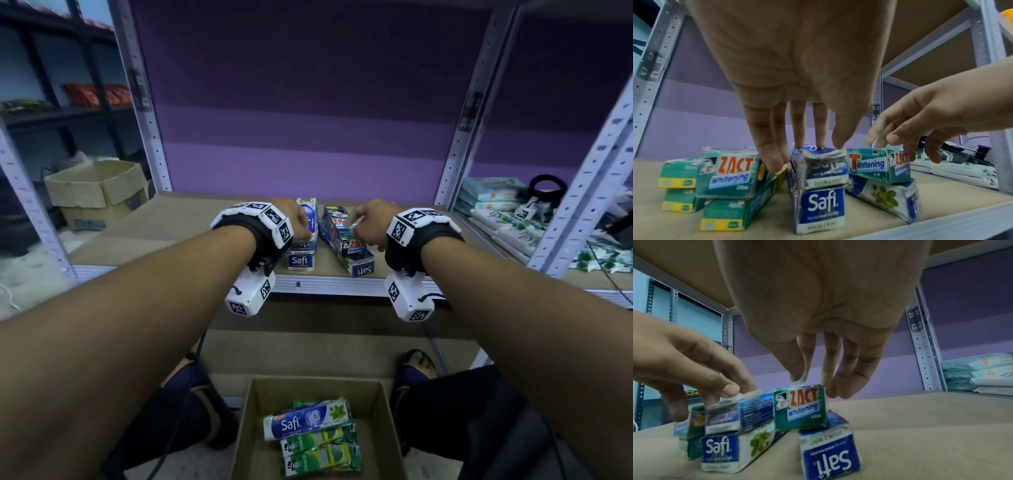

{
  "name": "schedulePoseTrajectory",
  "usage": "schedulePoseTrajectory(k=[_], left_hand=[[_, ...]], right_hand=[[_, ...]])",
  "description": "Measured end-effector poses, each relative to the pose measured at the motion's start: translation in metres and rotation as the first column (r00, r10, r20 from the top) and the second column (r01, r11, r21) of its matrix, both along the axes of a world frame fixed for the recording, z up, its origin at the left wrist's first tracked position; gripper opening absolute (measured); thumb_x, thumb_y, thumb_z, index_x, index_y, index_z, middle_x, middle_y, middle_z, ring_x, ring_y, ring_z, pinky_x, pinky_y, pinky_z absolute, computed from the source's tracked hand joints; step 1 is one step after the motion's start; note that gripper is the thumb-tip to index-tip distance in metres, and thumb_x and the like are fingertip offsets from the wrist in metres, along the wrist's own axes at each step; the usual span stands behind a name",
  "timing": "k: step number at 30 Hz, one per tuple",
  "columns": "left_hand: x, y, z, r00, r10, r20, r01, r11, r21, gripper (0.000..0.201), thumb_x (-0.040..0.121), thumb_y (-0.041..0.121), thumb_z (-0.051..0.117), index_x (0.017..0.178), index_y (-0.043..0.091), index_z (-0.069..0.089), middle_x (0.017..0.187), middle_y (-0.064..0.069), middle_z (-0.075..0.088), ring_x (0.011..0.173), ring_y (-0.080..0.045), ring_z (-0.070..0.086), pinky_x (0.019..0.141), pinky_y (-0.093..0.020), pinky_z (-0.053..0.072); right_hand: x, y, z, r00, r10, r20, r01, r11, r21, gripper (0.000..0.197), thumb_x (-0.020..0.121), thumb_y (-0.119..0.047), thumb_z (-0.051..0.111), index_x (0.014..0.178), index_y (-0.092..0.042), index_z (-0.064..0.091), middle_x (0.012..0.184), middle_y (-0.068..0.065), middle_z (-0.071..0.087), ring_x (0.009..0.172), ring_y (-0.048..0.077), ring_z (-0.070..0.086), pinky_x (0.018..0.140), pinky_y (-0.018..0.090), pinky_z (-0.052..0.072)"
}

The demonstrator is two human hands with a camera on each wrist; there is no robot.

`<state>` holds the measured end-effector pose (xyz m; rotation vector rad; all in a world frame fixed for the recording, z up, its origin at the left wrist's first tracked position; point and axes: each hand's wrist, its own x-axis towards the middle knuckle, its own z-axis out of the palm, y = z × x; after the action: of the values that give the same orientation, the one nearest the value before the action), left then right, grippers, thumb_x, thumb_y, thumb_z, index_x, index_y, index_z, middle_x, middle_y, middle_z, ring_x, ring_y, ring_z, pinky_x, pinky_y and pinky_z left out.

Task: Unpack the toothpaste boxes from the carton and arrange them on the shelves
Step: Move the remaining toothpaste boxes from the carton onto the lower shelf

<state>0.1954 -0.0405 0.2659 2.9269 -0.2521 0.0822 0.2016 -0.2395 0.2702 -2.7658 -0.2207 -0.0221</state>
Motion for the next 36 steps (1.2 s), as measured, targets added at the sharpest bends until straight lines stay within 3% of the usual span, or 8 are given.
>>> schedulePoseTrajectory(k=[10,15,21,24,27,29,33,36], left_hand=[[-0.058,0.007,-0.004,0.993,-0.097,0.063,0.099,0.994,-0.033,0.020,0.086,0.039,0.068,0.096,0.022,0.073,0.100,0.004,0.070,0.095,-0.014,0.062,0.079,-0.022,0.044],[-0.069,0.012,-0.021,0.985,-0.154,-0.076,0.149,0.986,-0.070,0.021,0.084,0.040,0.071,0.096,0.024,0.073,0.095,0.007,0.068,0.096,-0.014,0.063,0.090,-0.030,0.051],[-0.072,0.014,-0.062,0.965,-0.209,-0.161,0.195,0.976,-0.094,0.021,0.083,0.038,0.072,0.098,0.024,0.075,0.090,0.010,0.068,0.092,-0.010,0.063,0.083,-0.023,0.048],[-0.071,0.014,-0.088,0.938,-0.234,-0.257,0.216,0.972,-0.097,0.019,0.086,0.036,0.070,0.100,0.023,0.074,0.096,0.009,0.070,0.095,-0.011,0.062,0.089,-0.028,0.049],[-0.069,0.015,-0.119,0.905,-0.232,-0.356,0.211,0.973,-0.097,0.018,0.089,0.035,0.068,0.102,0.024,0.073,0.098,0.010,0.069,0.094,-0.009,0.061,0.087,-0.026,0.049],[-0.068,0.017,-0.145,0.895,-0.217,-0.390,0.194,0.976,-0.098,0.017,0.089,0.033,0.067,0.102,0.024,0.074,0.101,0.008,0.071,0.095,-0.010,0.062,0.083,-0.021,0.045],[-0.066,0.017,-0.197,0.864,-0.191,-0.466,0.172,0.981,-0.084,0.021,0.091,0.024,0.063,0.108,0.017,0.073,0.109,0.005,0.071,0.102,-0.012,0.063,0.077,-0.011,0.039],[-0.066,0.017,-0.233,0.809,-0.194,-0.554,0.146,0.981,-0.130,0.021,0.092,0.018,0.058,0.103,0.016,0.075,0.108,0.002,0.073,0.094,-0.011,0.064,0.078,-0.015,0.045]], right_hand=[[-0.047,-0.001,0.006,0.996,0.069,-0.057,-0.071,0.997,-0.040,0.023,0.086,-0.009,0.064,0.088,-0.030,0.074,0.078,-0.004,0.066,0.077,0.021,0.068,0.070,0.037,0.061],[-0.064,0.002,-0.018,0.973,0.130,-0.192,-0.147,0.986,-0.077,0.020,0.083,-0.012,0.070,0.098,-0.025,0.075,0.070,-0.005,0.065,0.073,0.016,0.067,0.060,0.023,0.055],[-0.068,0.004,-0.065,0.953,0.145,-0.265,-0.182,0.976,-0.119,0.019,0.083,-0.017,0.074,0.098,-0.029,0.074,0.060,-0.017,0.062,0.044,0.000,0.057,0.037,0.010,0.043],[-0.065,0.003,-0.100,0.937,0.181,-0.298,-0.236,0.958,-0.160,0.018,0.083,-0.018,0.073,0.097,-0.029,0.075,0.083,-0.014,0.064,0.063,0.001,0.058,0.046,0.013,0.044],[-0.059,0.003,-0.141,0.902,0.175,-0.395,-0.259,0.951,-0.168,0.014,0.086,-0.015,0.072,0.095,-0.025,0.073,0.082,-0.010,0.062,0.060,0.001,0.053,0.036,0.009,0.038],[-0.058,0.004,-0.166,0.879,0.157,-0.451,-0.267,0.944,-0.192,0.018,0.086,-0.015,0.072,0.102,-0.023,0.074,0.086,-0.011,0.060,0.067,0.006,0.058,0.047,0.013,0.043],[-0.054,-0.001,-0.219,0.839,0.188,-0.512,-0.324,0.927,-0.191,0.022,0.090,-0.010,0.063,0.110,-0.016,0.072,0.115,0.003,0.066,0.104,0.025,0.063,0.078,0.025,0.046],[-0.052,-0.003,-0.257,0.782,0.203,-0.589,-0.353,0.923,-0.152,0.022,0.095,-0.009,0.058,0.113,-0.007,0.070,0.124,0.014,0.064,0.113,0.035,0.060,0.096,0.041,0.049]])
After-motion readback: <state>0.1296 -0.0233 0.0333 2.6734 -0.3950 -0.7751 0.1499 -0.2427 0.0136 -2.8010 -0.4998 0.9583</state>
